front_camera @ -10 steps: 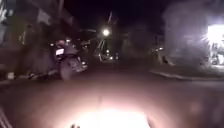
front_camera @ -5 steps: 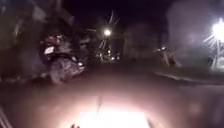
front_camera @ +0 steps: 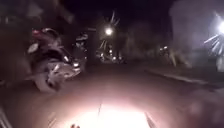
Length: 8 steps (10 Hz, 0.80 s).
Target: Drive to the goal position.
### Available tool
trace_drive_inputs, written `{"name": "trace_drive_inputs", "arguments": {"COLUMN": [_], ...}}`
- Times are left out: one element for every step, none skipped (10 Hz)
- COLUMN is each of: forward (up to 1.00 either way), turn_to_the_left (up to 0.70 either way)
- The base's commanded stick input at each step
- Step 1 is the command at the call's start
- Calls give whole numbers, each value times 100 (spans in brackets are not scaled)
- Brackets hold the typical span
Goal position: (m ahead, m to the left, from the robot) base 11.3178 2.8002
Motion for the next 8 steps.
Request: {"name": "trace_drive_inputs", "arguments": {"forward": [100, 100, 100, 100, 100, 100, 100, 100], "turn_to_the_left": [0, 0, 0, 0, 0, 0, 0, 0]}}
